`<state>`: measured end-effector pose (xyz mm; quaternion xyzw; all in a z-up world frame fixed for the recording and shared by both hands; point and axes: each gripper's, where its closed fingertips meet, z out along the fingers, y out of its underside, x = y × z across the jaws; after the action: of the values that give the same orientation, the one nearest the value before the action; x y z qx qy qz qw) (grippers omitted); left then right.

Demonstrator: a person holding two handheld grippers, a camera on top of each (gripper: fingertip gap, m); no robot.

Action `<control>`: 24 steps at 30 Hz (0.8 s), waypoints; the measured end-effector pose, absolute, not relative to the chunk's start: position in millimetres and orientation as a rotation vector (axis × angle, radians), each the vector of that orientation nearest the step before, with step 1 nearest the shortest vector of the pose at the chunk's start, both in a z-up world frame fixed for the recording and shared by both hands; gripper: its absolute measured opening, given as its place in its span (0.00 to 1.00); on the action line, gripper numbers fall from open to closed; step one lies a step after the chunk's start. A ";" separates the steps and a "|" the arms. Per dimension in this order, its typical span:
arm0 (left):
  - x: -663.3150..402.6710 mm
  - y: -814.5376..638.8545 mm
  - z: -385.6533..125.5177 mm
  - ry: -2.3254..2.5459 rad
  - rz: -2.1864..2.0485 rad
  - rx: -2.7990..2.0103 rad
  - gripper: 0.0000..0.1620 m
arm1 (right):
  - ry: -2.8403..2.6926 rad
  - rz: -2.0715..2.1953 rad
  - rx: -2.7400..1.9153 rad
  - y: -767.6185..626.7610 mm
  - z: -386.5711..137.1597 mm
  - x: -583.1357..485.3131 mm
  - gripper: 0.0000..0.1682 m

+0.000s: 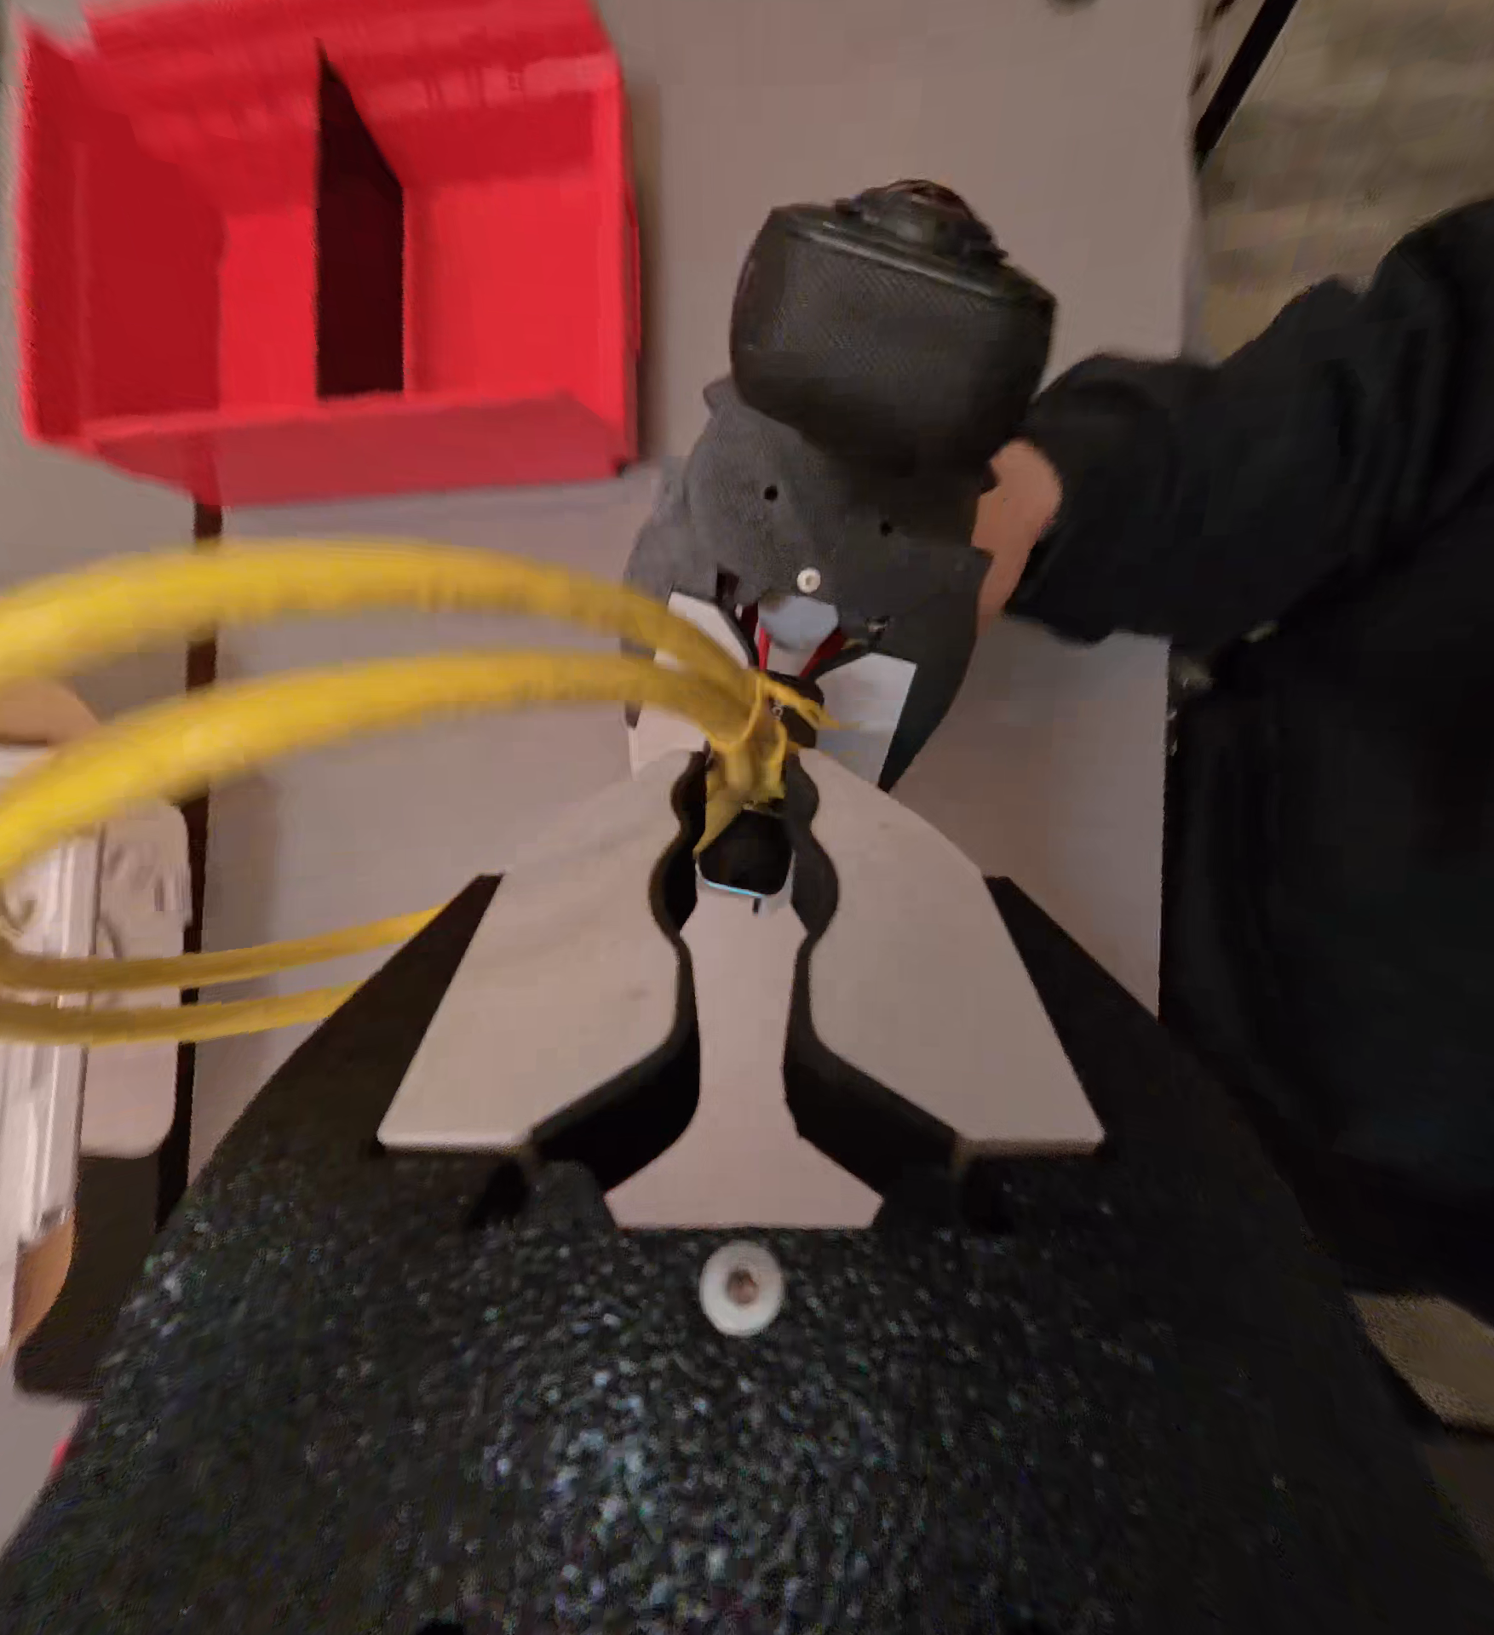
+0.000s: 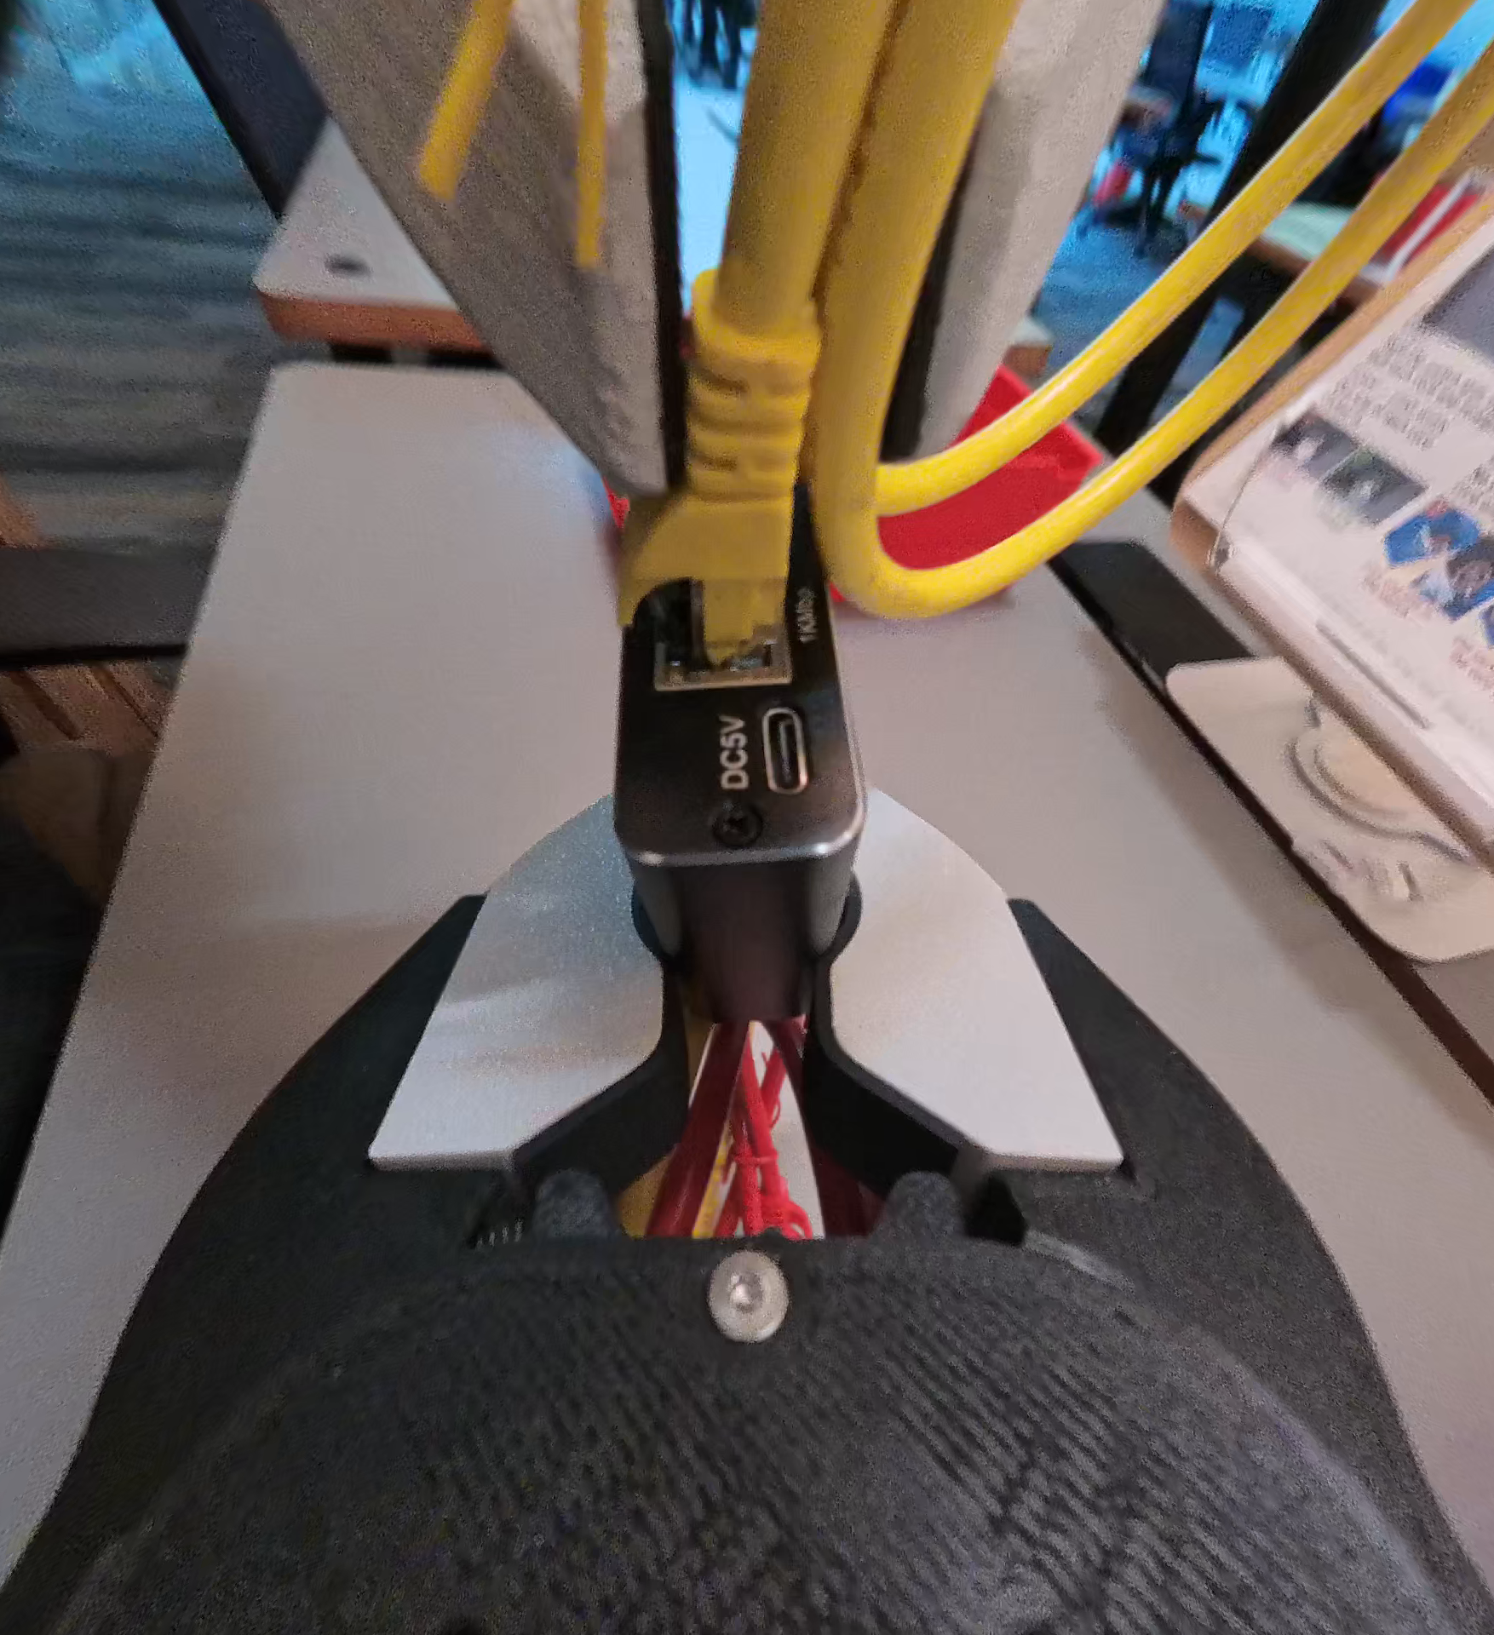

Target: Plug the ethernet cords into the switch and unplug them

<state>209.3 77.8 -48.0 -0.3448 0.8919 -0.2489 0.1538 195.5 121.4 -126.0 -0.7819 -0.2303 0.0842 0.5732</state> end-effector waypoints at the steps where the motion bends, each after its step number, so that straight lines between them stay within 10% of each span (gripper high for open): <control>1: 207.8 72.4 -40.3 2.522 -0.791 -0.944 0.11 | -0.542 0.205 -1.803 117.4 -117.8 194.4 0.16; 10: 181.0 84.4 -9.5 2.063 -1.132 -0.874 0.24 | -0.476 0.222 -1.723 98.9 -94.6 213.7 0.16; 24: 122.2 116.7 -144.6 1.839 -1.564 -1.235 0.21 | -0.269 -0.078 -1.726 45.7 -28.1 301.0 0.16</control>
<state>122.2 116.7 -144.6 -0.4451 0.6625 -0.5635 0.2132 301.0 45.7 -28.1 -0.7571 -0.1178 -0.0340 0.6417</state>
